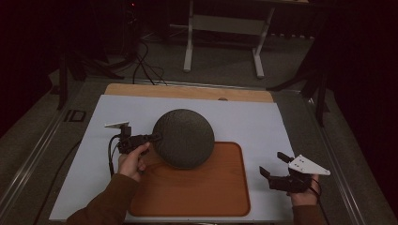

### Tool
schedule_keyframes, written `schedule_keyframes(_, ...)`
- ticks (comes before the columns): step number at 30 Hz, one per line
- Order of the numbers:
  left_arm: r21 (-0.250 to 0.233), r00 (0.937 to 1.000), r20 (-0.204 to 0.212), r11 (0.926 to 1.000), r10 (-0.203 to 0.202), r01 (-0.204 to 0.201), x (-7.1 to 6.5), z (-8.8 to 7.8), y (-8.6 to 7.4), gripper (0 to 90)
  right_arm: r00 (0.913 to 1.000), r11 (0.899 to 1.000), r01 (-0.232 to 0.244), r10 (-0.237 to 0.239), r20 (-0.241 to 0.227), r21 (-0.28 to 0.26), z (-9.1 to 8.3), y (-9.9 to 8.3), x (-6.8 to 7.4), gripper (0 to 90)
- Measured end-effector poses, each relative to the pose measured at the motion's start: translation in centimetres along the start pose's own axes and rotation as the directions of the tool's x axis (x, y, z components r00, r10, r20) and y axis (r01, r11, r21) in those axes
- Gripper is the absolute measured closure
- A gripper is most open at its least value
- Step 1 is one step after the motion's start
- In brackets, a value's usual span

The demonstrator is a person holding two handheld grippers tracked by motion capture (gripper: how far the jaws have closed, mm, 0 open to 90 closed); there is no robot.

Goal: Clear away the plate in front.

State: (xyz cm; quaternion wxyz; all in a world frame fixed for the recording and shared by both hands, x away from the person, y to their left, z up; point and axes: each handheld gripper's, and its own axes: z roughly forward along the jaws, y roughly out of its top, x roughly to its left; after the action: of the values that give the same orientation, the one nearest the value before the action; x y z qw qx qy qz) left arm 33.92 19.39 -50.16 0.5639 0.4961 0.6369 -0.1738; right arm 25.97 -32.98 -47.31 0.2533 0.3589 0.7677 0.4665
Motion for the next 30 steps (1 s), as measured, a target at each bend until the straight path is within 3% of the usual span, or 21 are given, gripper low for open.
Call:
schedule_keyframes(7,0.004,1.0,0.004,1.0,-0.006,0.006,0.3,-1.2,-1.0,85.8,1.0,1.0,0.001,-0.001,0.0,0.002,0.0,0.0,0.1,10.8)
schedule_keyframes(19,0.027,0.9996,-0.026,0.9996,0.005,-0.005,1.0,-2.7,-2.5,85.7,1.0,1.0,0.006,-0.006,0.001,-0.004,-0.2,0.1,0.0,10.8)
schedule_keyframes(30,0.098,0.9991,-0.029,0.9949,0.03,-0.027,0.9,-2.1,-4.2,85.6,1.0,1.0,0.008,-0.008,0.002,-0.001,-0.2,0.1,0.1,10.8)
